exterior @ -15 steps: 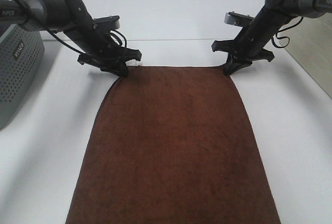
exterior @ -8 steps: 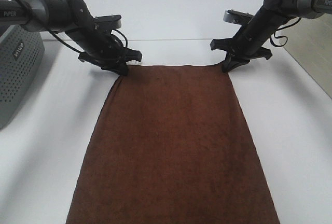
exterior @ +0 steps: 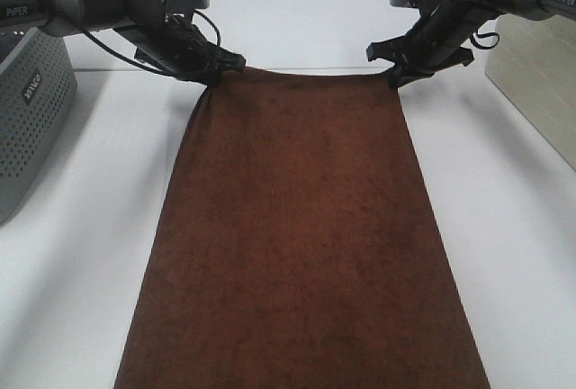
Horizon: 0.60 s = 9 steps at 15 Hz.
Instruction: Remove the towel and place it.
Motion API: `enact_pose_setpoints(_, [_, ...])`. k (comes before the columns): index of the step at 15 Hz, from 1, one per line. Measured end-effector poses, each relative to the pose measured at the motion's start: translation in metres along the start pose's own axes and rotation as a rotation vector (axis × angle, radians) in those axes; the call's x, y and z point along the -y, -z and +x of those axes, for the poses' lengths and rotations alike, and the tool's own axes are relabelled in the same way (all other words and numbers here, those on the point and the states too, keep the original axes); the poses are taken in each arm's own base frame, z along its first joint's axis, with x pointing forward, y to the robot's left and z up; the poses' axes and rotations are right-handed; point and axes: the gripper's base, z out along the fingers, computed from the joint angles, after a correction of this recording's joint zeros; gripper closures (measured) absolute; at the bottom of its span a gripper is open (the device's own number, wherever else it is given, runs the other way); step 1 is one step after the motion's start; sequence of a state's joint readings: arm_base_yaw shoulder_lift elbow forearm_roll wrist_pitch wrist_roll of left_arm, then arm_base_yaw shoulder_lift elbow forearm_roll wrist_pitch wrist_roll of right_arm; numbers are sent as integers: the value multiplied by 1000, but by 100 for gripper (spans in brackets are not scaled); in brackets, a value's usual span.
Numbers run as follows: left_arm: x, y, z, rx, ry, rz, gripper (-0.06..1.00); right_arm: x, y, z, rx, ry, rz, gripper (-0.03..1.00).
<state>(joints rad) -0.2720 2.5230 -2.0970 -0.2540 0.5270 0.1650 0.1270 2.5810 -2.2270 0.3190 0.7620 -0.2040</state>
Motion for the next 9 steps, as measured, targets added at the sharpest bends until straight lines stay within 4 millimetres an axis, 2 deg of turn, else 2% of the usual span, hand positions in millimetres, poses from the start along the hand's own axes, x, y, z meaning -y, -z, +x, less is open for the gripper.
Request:
enact_pose_setpoints(2, [-1,3,-13,110,-8,-18,94,0,6,-12,86,14,13,96])
enact_pose_setpoints(9, [-4,5,-27,276,-23,-52,94,2,7,-25,236,66,40,96])
